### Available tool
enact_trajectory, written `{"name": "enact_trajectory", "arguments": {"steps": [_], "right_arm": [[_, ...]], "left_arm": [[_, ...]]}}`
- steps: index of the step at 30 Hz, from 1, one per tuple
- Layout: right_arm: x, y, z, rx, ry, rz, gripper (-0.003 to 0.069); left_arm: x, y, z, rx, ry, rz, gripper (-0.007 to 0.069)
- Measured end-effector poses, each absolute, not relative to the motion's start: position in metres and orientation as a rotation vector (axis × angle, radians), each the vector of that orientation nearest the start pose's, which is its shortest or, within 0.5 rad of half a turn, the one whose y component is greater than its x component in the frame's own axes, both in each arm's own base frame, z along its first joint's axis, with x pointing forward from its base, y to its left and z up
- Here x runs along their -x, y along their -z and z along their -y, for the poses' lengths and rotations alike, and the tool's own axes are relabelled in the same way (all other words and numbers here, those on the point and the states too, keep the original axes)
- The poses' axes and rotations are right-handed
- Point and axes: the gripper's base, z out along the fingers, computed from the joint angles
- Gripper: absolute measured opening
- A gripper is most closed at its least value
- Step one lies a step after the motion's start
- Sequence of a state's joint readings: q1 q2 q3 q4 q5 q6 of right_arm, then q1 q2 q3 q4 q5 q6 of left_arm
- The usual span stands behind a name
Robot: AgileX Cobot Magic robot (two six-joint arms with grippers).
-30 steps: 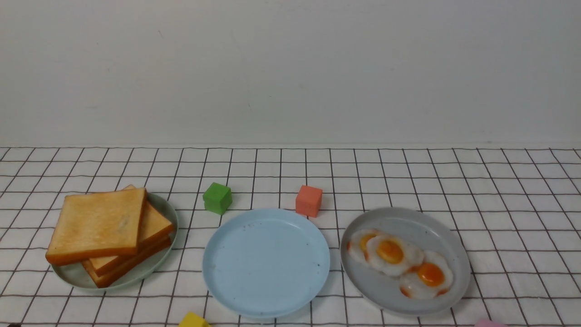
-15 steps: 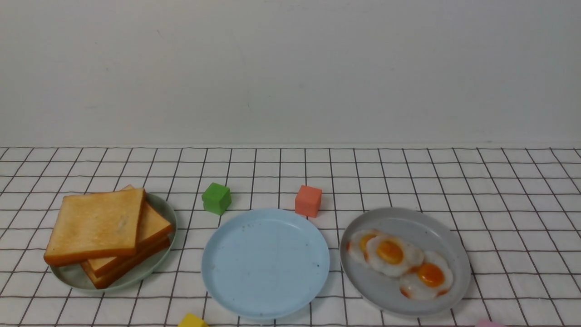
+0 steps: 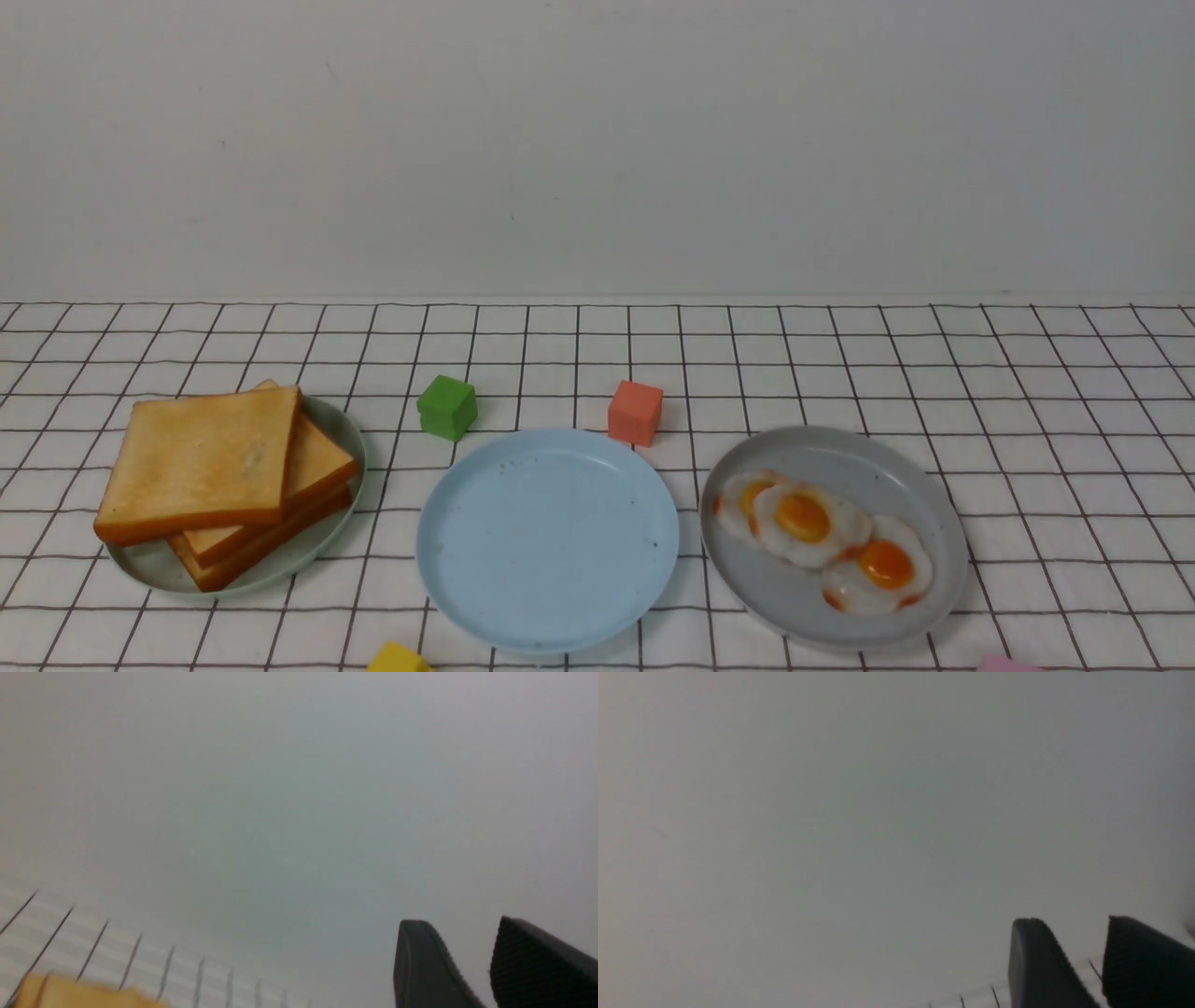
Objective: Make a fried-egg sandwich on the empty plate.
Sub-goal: Use the left arm to grab a slice of bread
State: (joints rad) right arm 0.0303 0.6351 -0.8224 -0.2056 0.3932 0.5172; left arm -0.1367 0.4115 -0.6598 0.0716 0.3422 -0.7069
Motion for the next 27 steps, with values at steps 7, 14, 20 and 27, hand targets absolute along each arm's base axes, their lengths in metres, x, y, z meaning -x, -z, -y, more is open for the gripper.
{"name": "enact_trajectory", "arguments": {"steps": [7, 14, 20, 27], "right_arm": [[-0.169, -0.36, -0.001, -0.407, -0.224, -1.975, 0.0241], [-0.186, -0.33, -0.045, -0.116, -0.378, -2.258, 0.0241], [-0.187, -0.311, -0.084, 0.264, -0.487, -2.391, 0.0241], [-0.186, -0.306, -0.089, 0.355, -0.499, -2.421, 0.0241]], "left_arm": [[-0.137, -0.335, 0.014, 0.493, 0.437, -1.917, 0.0237], [-0.18, -0.302, 0.021, 0.552, 0.384, -2.119, 0.0237], [-0.218, -0.31, 0.019, 0.576, 0.335, -2.148, 0.0237], [-0.253, -0.311, -0.032, 0.763, 0.179, -2.279, 0.0237]]}}
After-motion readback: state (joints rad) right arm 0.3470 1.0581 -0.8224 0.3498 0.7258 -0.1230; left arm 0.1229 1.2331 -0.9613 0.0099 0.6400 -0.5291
